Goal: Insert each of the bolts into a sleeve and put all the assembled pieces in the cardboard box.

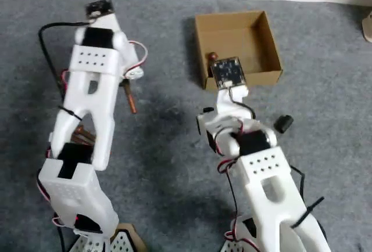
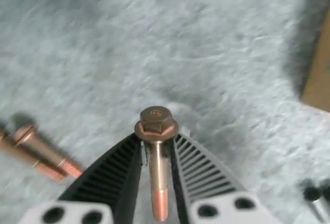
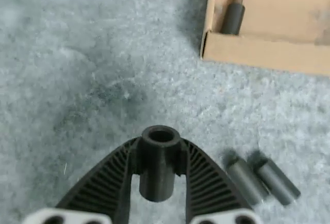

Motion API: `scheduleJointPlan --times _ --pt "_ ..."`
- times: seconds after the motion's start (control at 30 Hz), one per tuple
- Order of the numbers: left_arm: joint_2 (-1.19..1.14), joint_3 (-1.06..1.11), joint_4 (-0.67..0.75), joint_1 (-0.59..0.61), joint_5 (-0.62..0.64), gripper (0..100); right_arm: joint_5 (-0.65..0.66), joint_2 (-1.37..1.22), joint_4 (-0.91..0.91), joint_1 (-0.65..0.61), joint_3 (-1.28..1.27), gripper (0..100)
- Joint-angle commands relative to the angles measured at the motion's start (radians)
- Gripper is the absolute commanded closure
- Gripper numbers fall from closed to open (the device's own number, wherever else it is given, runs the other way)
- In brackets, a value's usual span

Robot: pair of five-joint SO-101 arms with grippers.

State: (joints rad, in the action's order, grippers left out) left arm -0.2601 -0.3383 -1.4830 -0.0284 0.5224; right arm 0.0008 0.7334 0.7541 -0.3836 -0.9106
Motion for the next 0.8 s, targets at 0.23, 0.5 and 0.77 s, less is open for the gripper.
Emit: scheduleJointPlan --times 0.23,0.5,0.77 --pt "0.07 0.045 0.109 -0.076 -0.092 100 0.095 0.045 -0.421 0.008 -0.189 99.4" --pt "0.074 0.045 0.29 -0.102 -0.097 100 0.183 0.044 -0.825 0.008 -0.423 99.4" --pt "0.07 0.056 0.37 -0.173 -0.095 100 0.269 0.047 -0.848 0.008 -0.473 99.4"
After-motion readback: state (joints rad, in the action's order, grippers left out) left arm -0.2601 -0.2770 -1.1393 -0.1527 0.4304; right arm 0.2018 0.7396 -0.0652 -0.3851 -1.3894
